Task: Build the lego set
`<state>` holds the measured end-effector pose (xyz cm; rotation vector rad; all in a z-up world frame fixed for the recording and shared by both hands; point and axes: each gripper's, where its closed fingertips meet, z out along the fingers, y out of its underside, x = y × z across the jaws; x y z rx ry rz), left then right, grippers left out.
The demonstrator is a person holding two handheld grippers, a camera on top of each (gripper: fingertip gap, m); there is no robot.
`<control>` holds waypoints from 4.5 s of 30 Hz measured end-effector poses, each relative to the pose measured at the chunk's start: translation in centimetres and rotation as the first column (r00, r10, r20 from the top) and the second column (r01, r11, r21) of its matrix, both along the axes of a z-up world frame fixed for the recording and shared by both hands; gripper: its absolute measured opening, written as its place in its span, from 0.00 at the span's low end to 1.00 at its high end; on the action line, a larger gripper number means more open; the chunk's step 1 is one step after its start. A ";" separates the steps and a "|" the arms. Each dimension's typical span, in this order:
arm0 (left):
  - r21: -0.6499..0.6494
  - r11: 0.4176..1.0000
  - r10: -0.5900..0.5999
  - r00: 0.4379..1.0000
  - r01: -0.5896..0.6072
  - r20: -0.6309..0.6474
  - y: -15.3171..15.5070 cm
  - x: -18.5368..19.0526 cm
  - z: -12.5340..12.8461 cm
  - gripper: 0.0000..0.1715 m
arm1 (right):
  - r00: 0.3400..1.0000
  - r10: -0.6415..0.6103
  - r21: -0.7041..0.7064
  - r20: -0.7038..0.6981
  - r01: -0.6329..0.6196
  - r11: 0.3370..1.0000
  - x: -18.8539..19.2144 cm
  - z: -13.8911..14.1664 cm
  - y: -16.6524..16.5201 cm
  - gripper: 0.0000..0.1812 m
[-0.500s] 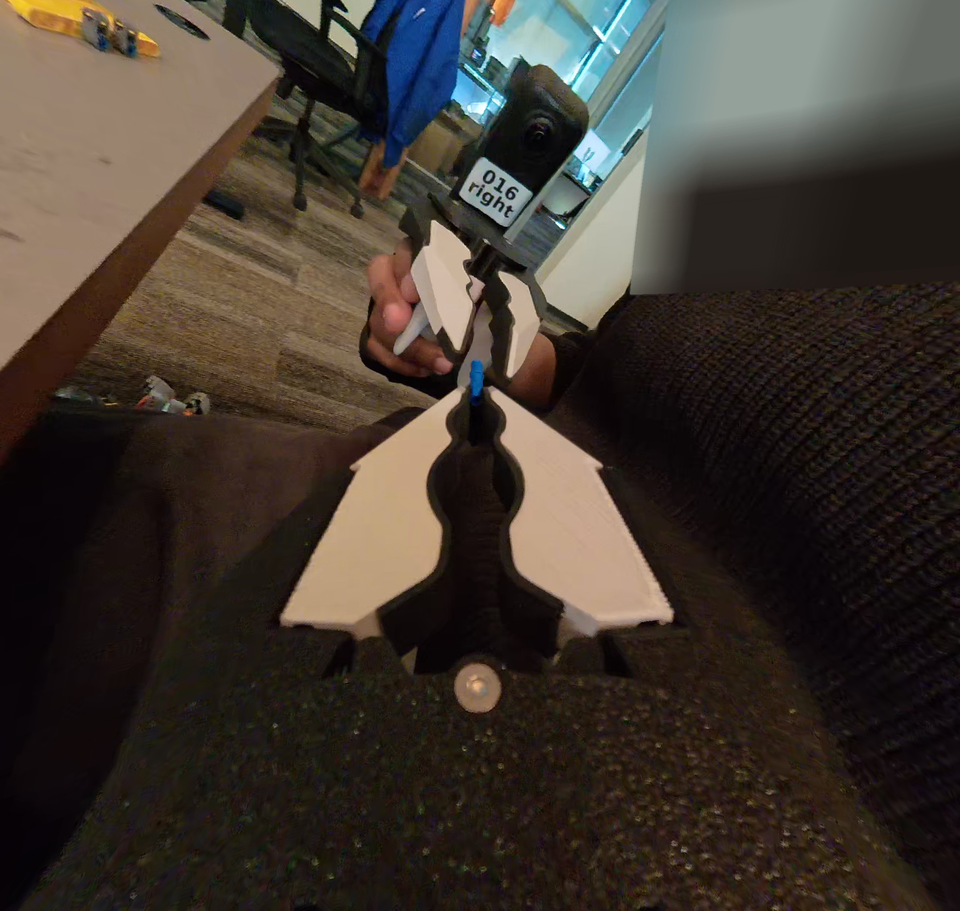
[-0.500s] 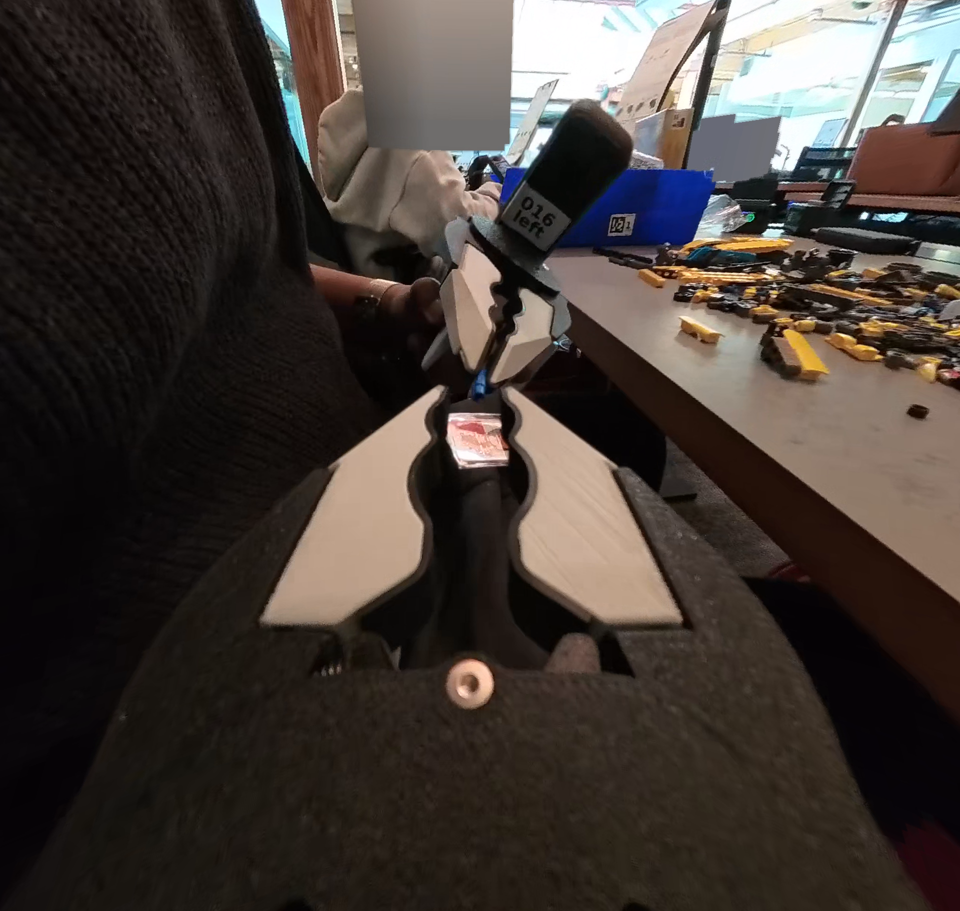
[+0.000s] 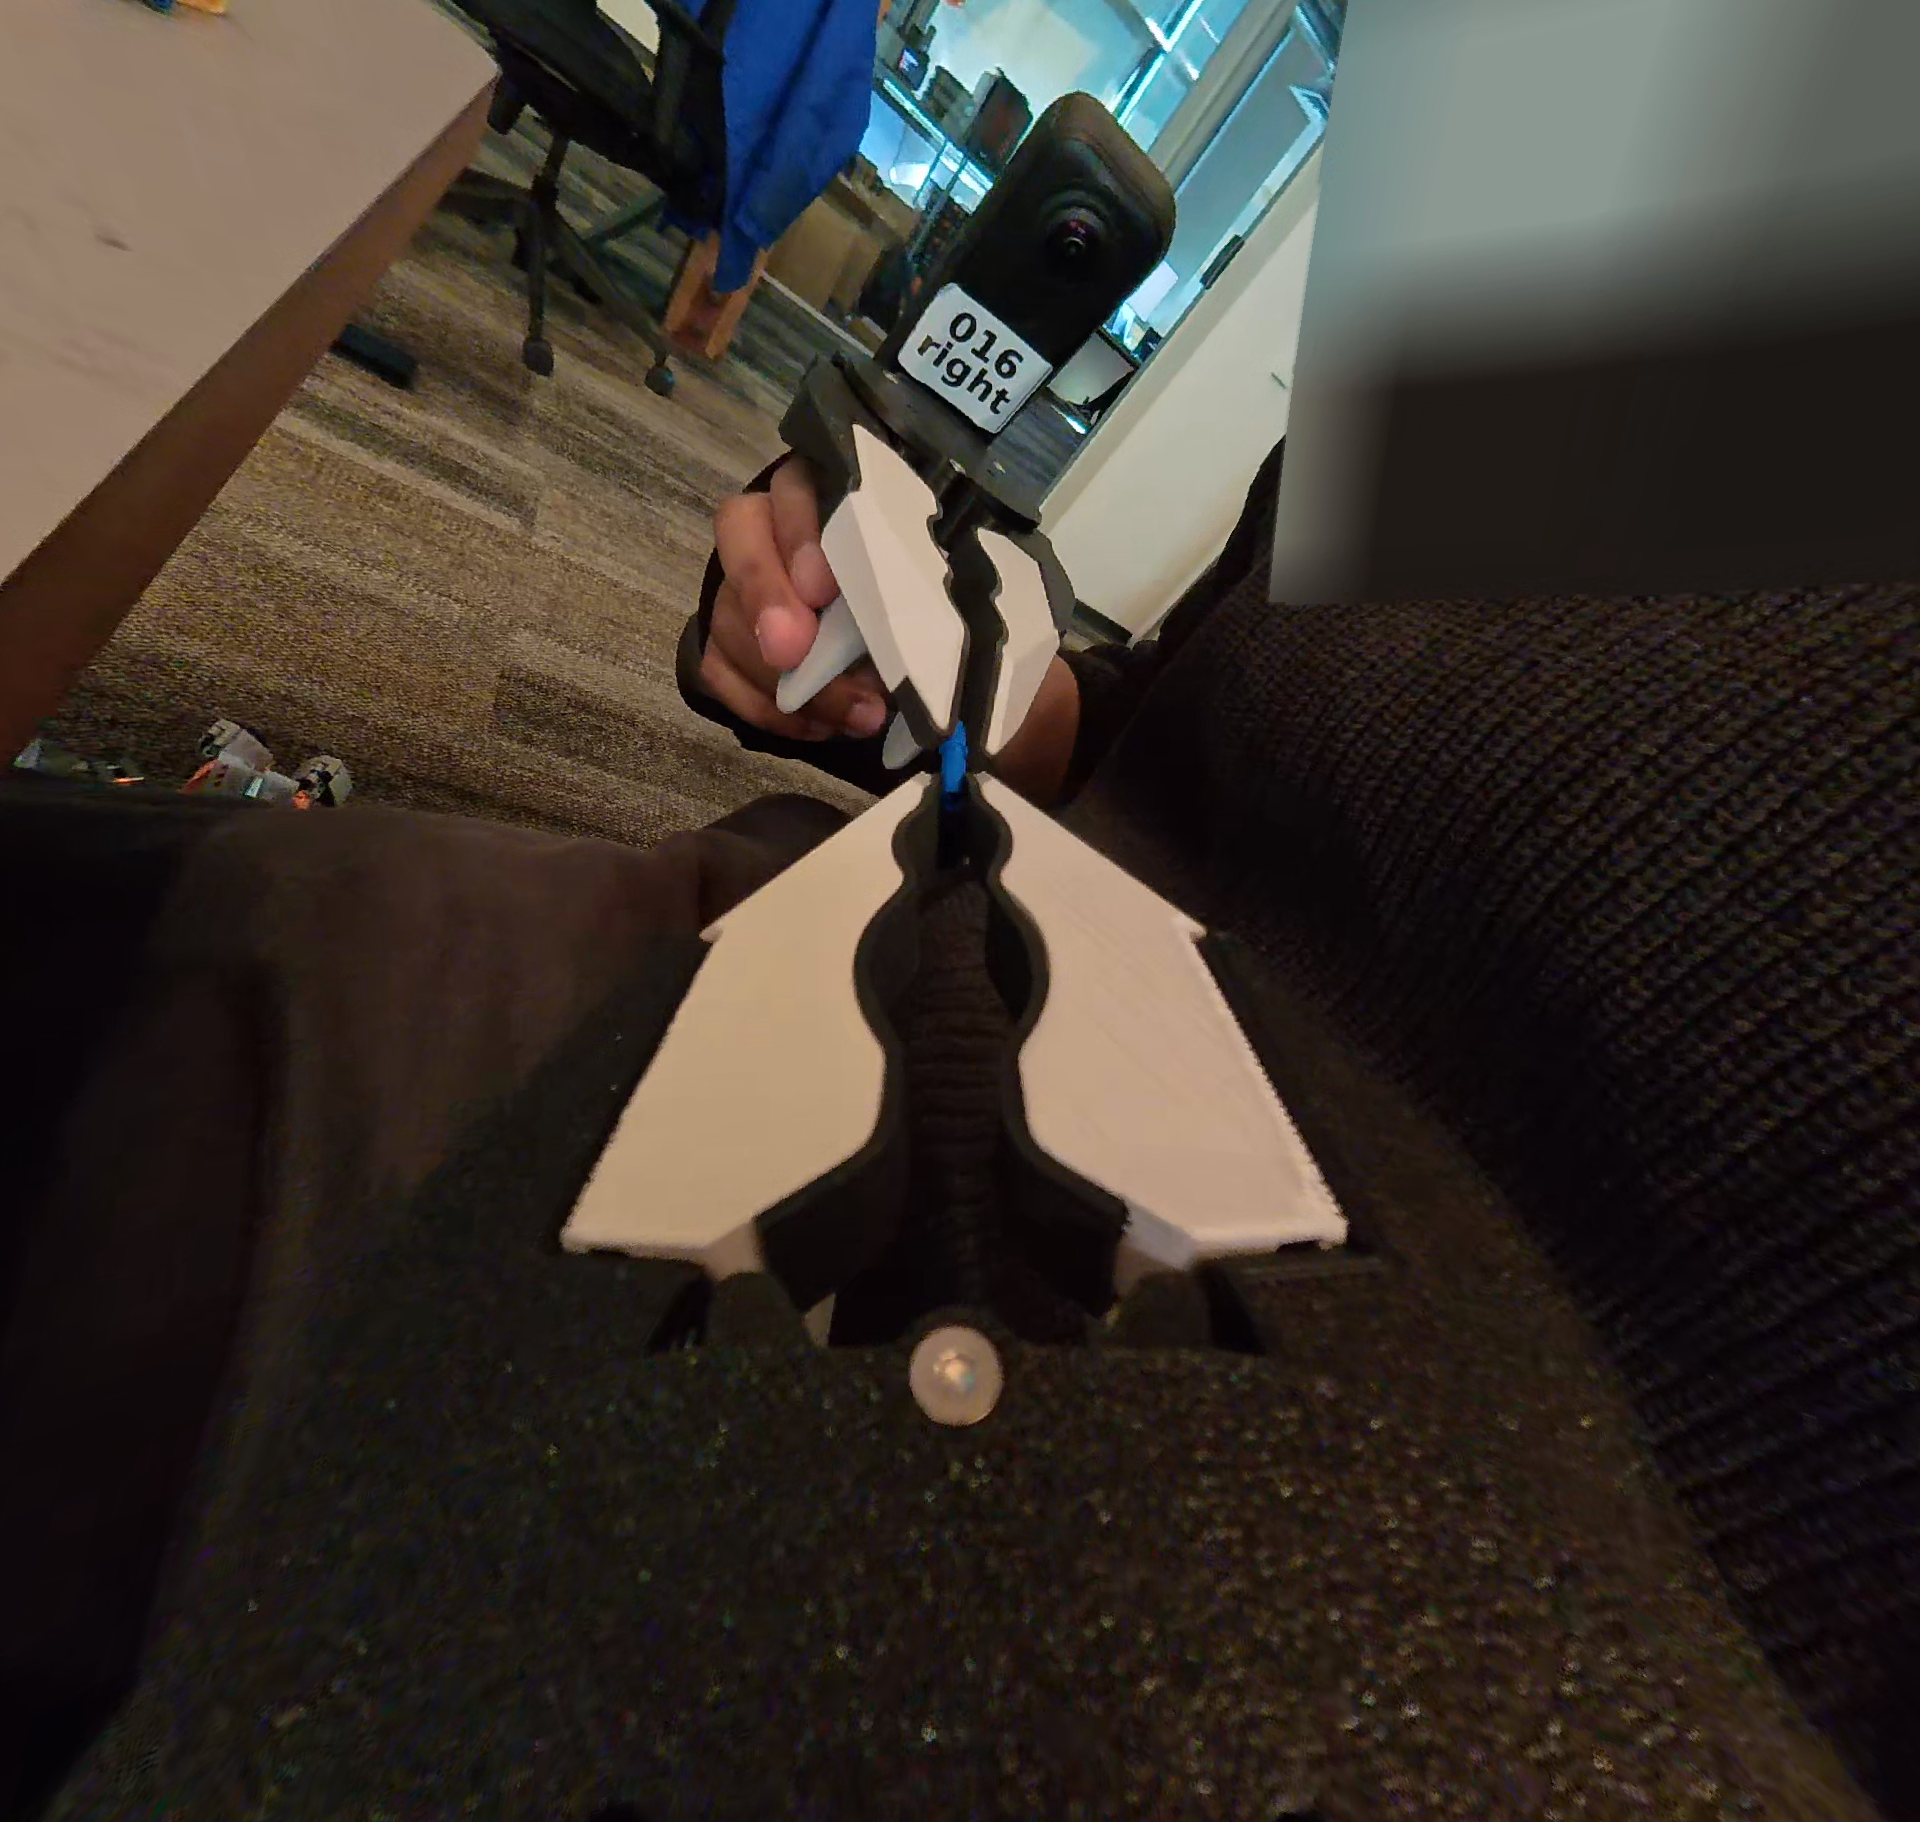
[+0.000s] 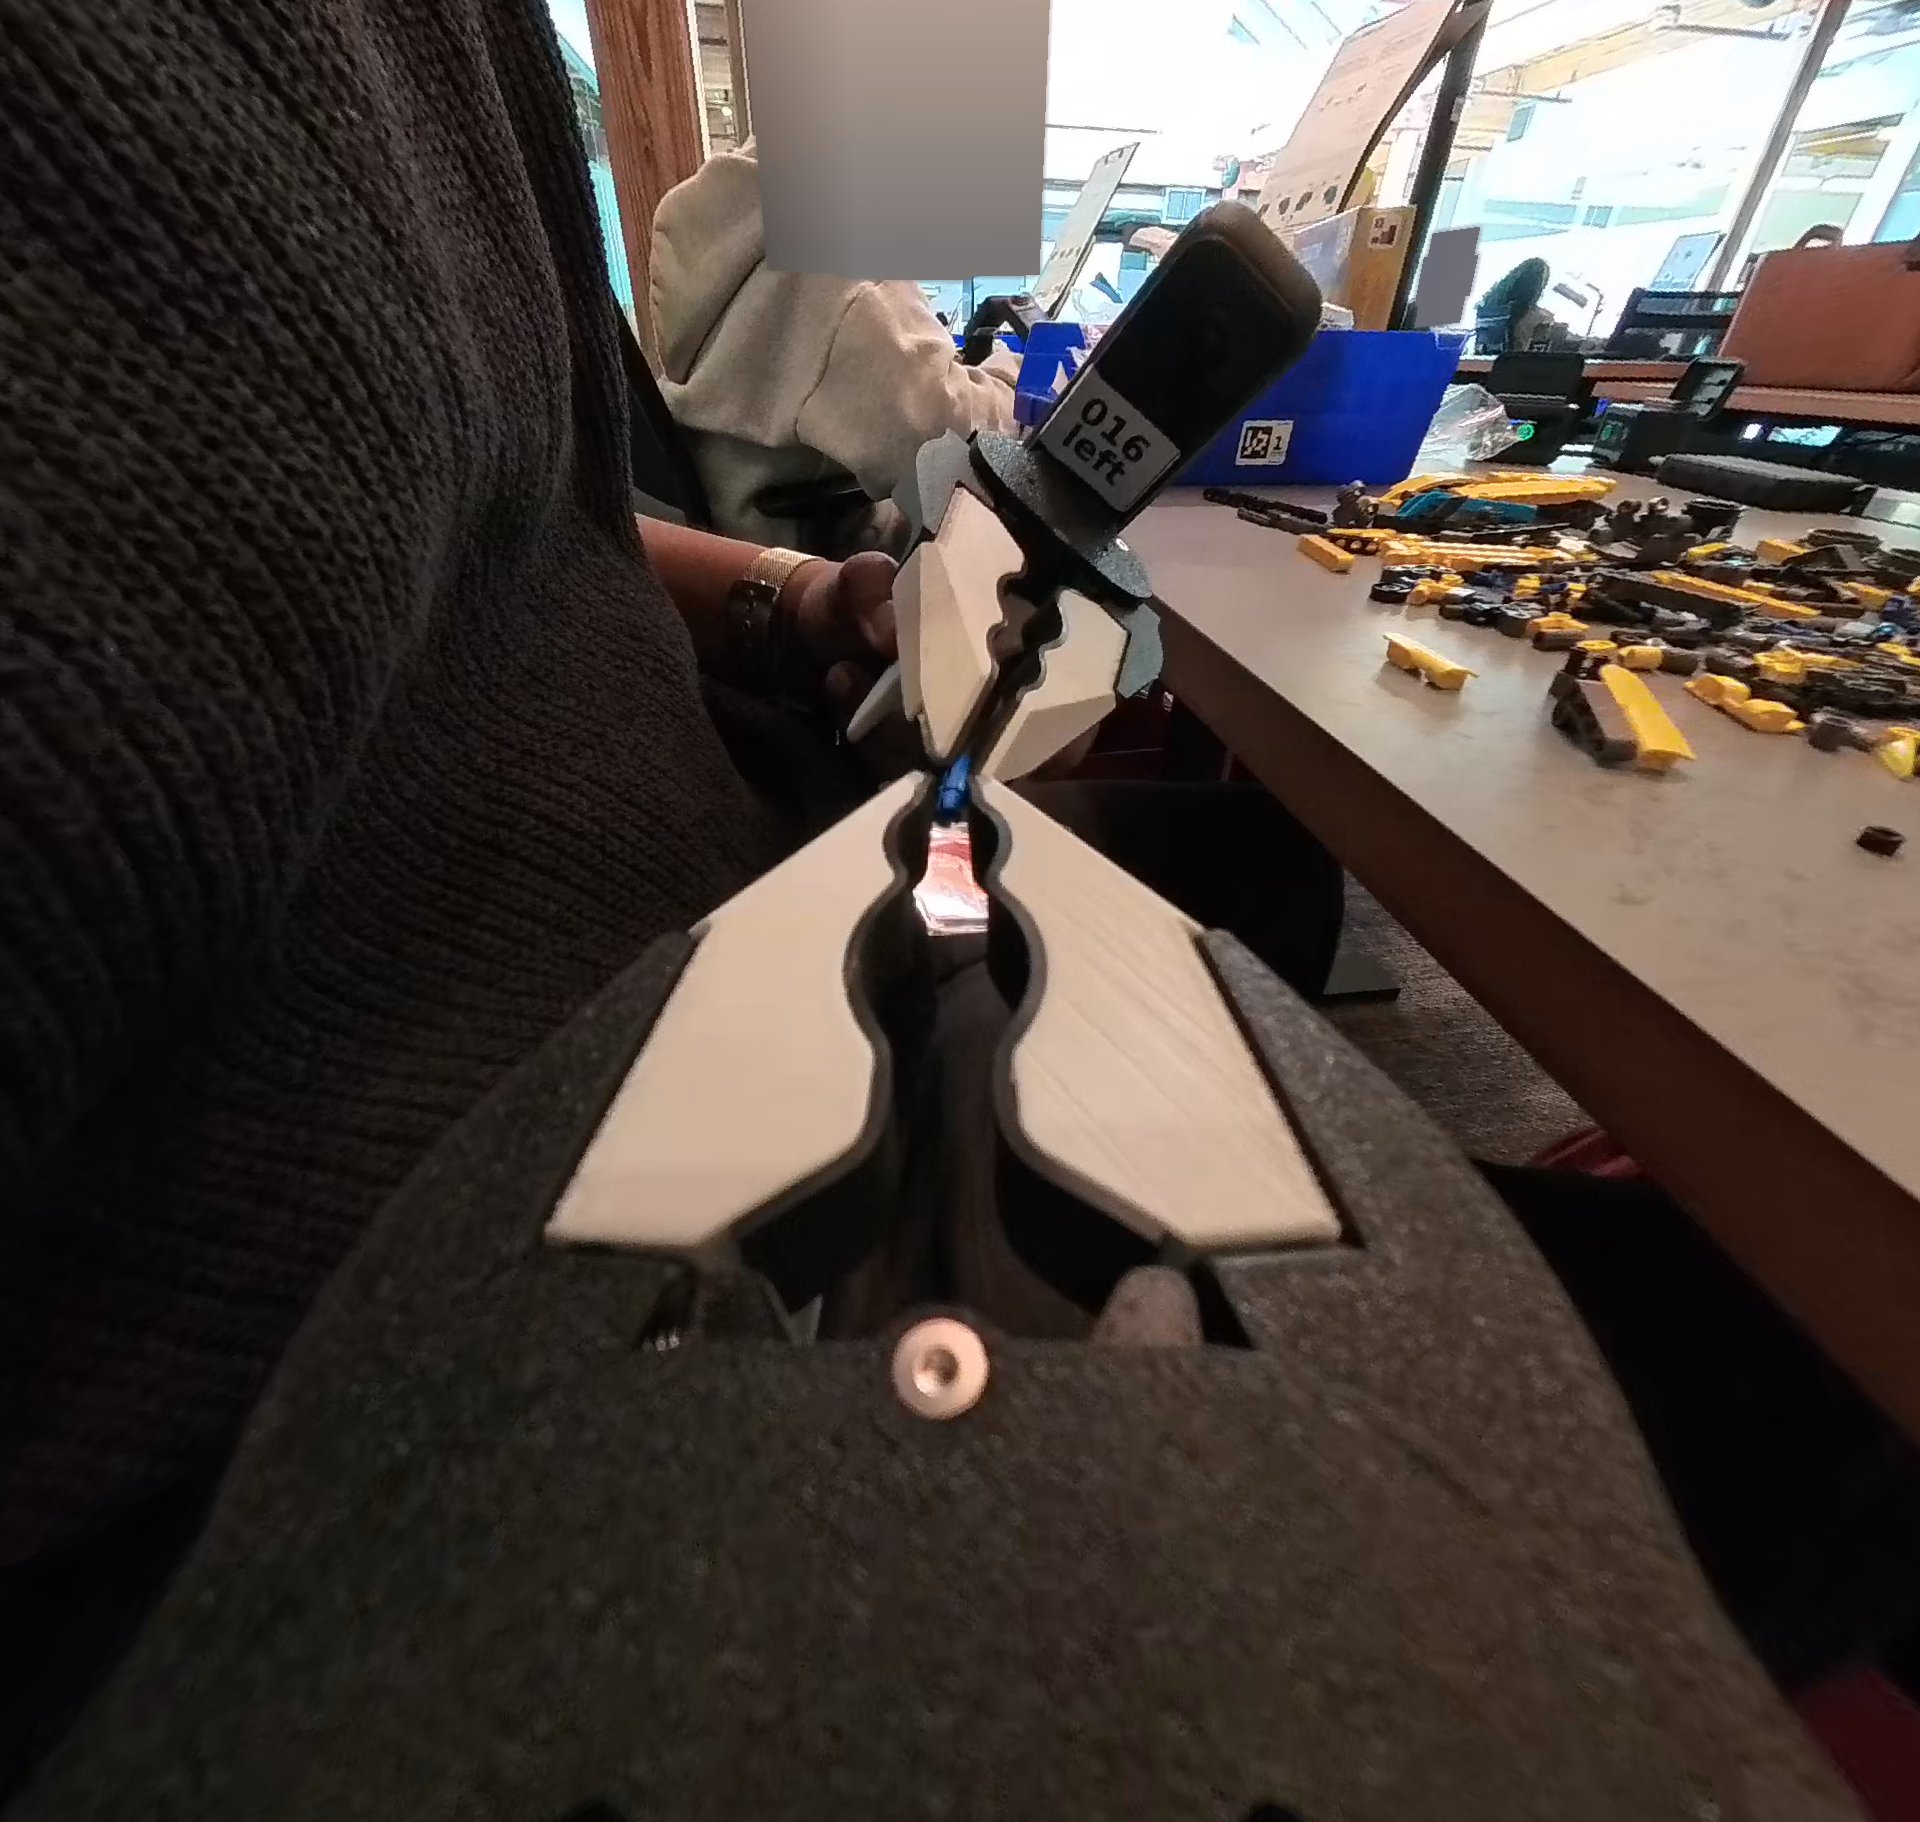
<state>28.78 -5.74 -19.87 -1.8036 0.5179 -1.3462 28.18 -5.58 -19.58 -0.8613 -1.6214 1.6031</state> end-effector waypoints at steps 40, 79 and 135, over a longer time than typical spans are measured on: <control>0.251 0.851 0.525 0.730 -0.461 -0.437 9.3 -12.9 2.4 0.18 | 0.992 -0.087 -0.247 0.090 0.106 0.963 -1.1 -0.3 4.0 0.03; 0.327 0.915 0.351 0.865 -0.236 -0.359 9.1 -10.2 5.5 0.14 | 0.977 -0.175 -0.316 0.118 0.204 0.927 -0.9 -0.1 6.5 0.03; 0.353 0.887 0.400 0.876 -0.297 -0.268 6.7 -12.8 5.2 0.13 | 0.967 -0.256 -0.186 0.006 0.253 0.949 -4.9 3.6 8.3 0.03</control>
